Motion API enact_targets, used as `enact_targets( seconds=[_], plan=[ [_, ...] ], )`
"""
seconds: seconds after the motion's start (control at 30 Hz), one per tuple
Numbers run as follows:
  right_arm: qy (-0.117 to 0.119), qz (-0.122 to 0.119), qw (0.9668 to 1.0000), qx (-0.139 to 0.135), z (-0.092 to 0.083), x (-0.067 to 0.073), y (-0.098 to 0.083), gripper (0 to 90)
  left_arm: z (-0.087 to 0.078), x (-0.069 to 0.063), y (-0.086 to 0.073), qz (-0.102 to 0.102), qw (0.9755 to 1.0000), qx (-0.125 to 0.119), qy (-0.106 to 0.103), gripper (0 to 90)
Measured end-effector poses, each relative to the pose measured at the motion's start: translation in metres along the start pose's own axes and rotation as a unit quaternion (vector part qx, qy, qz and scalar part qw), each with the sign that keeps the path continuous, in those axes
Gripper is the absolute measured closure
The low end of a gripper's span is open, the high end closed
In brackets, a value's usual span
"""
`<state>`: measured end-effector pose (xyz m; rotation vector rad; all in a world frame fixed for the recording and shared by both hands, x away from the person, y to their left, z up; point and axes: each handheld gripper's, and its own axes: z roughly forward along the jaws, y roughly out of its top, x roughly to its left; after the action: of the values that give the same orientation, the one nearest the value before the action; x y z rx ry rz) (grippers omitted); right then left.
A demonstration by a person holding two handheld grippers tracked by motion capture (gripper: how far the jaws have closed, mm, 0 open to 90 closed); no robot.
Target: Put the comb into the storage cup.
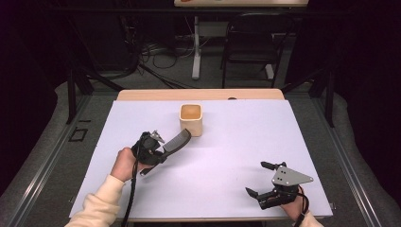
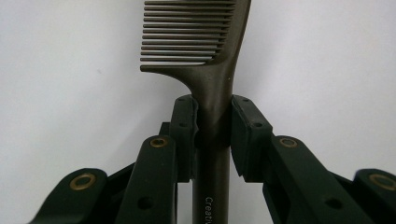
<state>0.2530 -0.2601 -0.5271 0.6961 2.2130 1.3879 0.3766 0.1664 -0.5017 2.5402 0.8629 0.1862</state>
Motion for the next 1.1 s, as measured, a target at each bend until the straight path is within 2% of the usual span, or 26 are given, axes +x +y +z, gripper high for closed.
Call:
enact_targets(
  seconds=[0.2, 0.27, 0.5, 0.9, 1.1],
  plan=[
    [0.000, -0.001, 1.0000, 0.000, 0.000, 0.000, 0.000, 0.0, -0.003, 0.000, -0.003, -0.005, 0.9998, -0.017, -0.001, 72.3],
    [0.000, 0.000, 1.0000, 0.000, 0.000, 0.000, 0.000, 0.0, -0.003, 0.000, -0.006, -0.013, 0.9994, -0.031, -0.005, 72.3],
    [-0.001, -0.001, 1.0000, -0.001, 0.000, 0.000, 0.000, 0.0, -0.005, -0.001, -0.009, -0.012, 0.9990, -0.043, -0.003, 72.3],
    [0.000, -0.003, 1.0000, 0.001, 0.000, 0.001, 0.000, 0.0, -0.010, -0.001, -0.014, -0.018, 0.9966, -0.080, -0.007, 72.4],
    [0.000, -0.003, 1.0000, 0.001, 0.000, 0.001, 0.000, 0.0, -0.011, -0.002, -0.015, -0.015, 0.9957, -0.091, -0.004, 72.3]
  ],
)
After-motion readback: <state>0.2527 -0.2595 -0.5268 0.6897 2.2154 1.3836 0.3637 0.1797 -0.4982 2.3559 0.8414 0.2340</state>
